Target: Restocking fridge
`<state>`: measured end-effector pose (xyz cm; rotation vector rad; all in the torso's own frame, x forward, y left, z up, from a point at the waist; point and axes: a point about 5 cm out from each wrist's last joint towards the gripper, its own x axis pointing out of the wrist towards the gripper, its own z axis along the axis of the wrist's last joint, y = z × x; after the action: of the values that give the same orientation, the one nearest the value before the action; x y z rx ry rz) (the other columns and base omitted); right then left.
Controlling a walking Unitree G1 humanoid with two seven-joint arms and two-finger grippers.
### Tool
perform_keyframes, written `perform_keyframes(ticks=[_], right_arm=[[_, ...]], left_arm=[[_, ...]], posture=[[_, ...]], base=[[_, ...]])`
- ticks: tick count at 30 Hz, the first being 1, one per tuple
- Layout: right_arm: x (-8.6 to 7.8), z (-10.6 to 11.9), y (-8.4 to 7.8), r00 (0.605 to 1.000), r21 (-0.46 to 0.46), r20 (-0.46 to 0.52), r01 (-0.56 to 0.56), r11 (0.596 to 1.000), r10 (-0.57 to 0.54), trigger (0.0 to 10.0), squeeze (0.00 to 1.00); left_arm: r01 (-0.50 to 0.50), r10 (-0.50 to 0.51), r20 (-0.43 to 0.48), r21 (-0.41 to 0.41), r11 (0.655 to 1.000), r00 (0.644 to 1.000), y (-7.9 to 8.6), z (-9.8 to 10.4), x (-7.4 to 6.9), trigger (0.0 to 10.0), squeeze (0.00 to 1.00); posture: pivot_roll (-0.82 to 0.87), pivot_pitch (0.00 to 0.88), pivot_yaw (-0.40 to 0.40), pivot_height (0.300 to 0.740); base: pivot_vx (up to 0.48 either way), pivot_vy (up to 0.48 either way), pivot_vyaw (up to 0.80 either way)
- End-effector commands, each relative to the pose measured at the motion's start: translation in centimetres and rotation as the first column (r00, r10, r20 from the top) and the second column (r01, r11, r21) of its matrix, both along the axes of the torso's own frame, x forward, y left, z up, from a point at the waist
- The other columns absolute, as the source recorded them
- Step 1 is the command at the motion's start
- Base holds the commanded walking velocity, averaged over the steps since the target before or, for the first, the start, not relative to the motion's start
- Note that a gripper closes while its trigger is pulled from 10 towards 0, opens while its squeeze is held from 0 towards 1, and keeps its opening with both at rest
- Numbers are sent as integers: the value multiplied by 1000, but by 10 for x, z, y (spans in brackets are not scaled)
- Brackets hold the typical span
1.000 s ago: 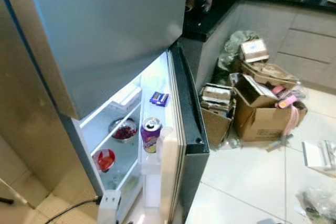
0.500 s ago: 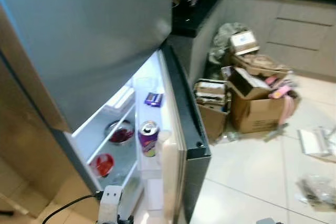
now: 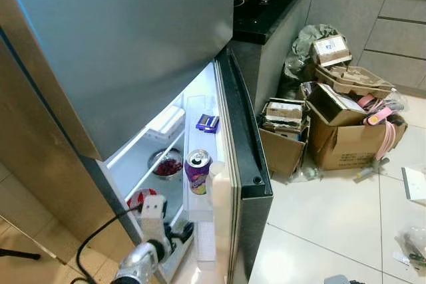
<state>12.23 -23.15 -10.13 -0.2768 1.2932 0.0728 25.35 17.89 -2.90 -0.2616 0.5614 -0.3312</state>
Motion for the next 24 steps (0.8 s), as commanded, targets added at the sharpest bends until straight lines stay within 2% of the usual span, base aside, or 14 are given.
perform_keyframes(ticks=[1,5,12,13,15,17,18,19,21,22,23,24], right_arm=[[1,0,-1,1000,0,7,7,1000,-7,10000,0],[0,0,-1,1000,0,6,7,1000,-7,10000,0],[-2,0,-3,1000,-2,1,6,1000,-6,10000,0],[-3,0,-4,1000,-3,0,6,1000,-6,10000,0],[-4,0,-4,1000,-4,0,6,1000,-6,10000,0],[-4,0,-4,1000,-4,0,6,1000,-6,10000,0],[-4,0,-5,1000,-4,-1,6,1000,-6,10000,0],[-4,0,-5,1000,-4,-1,6,1000,-6,10000,0],[-4,0,-5,1000,-4,-1,5,1000,-5,10000,0],[-4,0,-5,1000,-4,-1,5,1000,-5,10000,0],[-4,0,-5,1000,-4,-1,6,1000,-6,10000,0],[-4,0,-5,1000,-3,-1,6,1000,-6,10000,0]], left_arm=[[14,-14,18,-17,1000,1000,-4,2,2,10000,0],[45,-43,71,-27,999,997,-11,10,11,10000,0],[184,-169,194,-59,981,966,-35,31,30,10000,0],[256,-235,234,-64,964,944,-47,38,34,10000,0],[405,-361,314,-86,910,878,-72,51,38,10000,0],[405,-361,314,-86,910,878,-72,51,38,10000,0],[475,-416,357,-92,875,837,-85,58,40,10000,0],[475,-416,357,-92,875,837,-85,58,40,10000,0],[616,-515,449,-108,780,730,-112,74,41,10000,0],[616,-515,449,-108,780,730,-112,74,41,10000,0],[690,-569,488,-99,717,662,-126,82,38,10000,0],[734,-601,512,-91,673,614,-135,86,36,10000,0]], posture=[[-37,0,-18,740],[-36,0,-20,740],[-36,0,-23,740],[-36,0,-23,740],[-37,0,-23,740],[-37,0,-23,740],[-35,0,-24,740],[-35,0,-24,740],[-37,0,-21,740],[-37,0,-21,740],[-38,0,-20,740],[-39,0,-20,740]], base=[[0,0,0],[0,0,0],[0,0,0],[0,0,0],[0,0,0],[0,0,0],[0,0,0],[0,0,0],[0,0,0],[0,0,0],[0,0,0],[0,0,0]])
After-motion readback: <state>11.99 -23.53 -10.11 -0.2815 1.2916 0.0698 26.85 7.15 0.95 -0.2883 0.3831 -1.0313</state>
